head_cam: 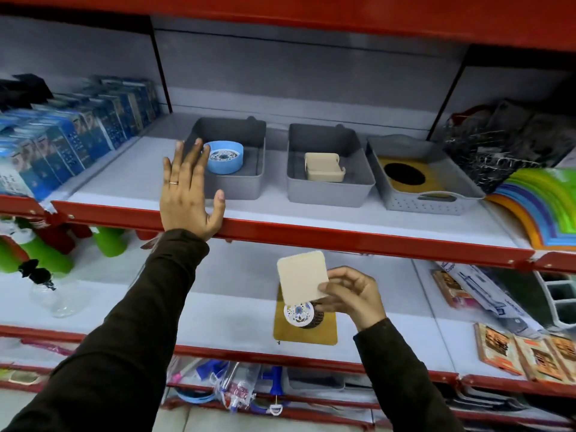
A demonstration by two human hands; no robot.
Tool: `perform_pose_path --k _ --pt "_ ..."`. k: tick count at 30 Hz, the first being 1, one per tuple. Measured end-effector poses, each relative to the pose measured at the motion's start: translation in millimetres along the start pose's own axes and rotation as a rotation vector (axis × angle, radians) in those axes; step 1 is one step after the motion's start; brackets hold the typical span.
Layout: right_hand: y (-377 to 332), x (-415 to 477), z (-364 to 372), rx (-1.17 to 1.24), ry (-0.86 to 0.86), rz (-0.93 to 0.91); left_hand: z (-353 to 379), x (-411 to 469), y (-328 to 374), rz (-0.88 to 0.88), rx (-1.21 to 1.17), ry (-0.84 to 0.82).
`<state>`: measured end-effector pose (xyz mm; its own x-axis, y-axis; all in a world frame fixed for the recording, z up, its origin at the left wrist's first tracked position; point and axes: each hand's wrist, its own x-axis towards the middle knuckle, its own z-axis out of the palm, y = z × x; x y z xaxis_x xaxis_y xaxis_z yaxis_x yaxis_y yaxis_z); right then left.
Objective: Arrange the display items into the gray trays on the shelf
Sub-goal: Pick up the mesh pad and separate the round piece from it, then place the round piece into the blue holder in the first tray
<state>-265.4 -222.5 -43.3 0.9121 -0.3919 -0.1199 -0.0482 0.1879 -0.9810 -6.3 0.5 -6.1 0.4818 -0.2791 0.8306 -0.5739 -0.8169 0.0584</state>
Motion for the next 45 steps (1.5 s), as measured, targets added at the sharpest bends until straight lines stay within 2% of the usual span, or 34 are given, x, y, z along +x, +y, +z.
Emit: perform_pose_path --k 3,6,12,16,19,24,30,32,35,39,41,43,45 --pt "-46.2 -2.0 3.5 0.12 0.024 -0.125 -4.5 1.2 2.7 -0.01 -0.001 -0.011" --pt "-79.3 0.5 9.4 0.128 0.023 -0.214 -7.3 1.9 5.1 -0.011 0.005 -0.022" --pt "-93.8 8.8 21.1 0.09 0.04 -0.218 -7.1 2.3 4.5 -0.027 0.006 -0.046" --pt "-131.1 60.4 13.8 -0.009 0.178 -0.3 -4.8 2.6 3.0 -0.028 -0.003 -0.035" --pt "-162.1 118.7 8.2 -0.073 0.331 -0.243 -4.2 2.3 2.7 -0.03 -0.008 -0.032" --pt "-174.7 194.6 3.3 -0.362 0.486 -0.084 -5.7 3.2 3.1 -0.028 -0.017 -0.034" --pt "-163.7 218.3 2.8 -0.897 0.483 -0.017 -9.7 4.6 4.3 -0.03 -0.024 -0.033" --pt "-163.7 211.4 2.1 -0.954 0.488 -0.076 -10.8 4.4 4.8 -0.029 -0.024 -0.034" --pt "-164.5 185.6 3.6 -0.821 0.486 -0.25 -11.3 4.7 5.1 -0.029 -0.023 -0.023" --pt "-150.1 113.3 24.9 -0.669 0.486 -0.625 -9.7 3.9 4.4 -0.016 -0.037 0.0" --pt "-120.2 68.9 40.0 -0.601 0.395 -0.827 -8.4 3.9 3.7 -0.01 -0.045 0.011" --pt "-73.1 35.9 49.1 -0.598 0.266 -0.873 -7.2 3.8 4.0 -0.006 -0.051 0.031" --pt "-17.5 24.4 50.6 -0.682 0.169 -0.734 -4.9 3.8 3.3 -0.007 -0.046 0.038"
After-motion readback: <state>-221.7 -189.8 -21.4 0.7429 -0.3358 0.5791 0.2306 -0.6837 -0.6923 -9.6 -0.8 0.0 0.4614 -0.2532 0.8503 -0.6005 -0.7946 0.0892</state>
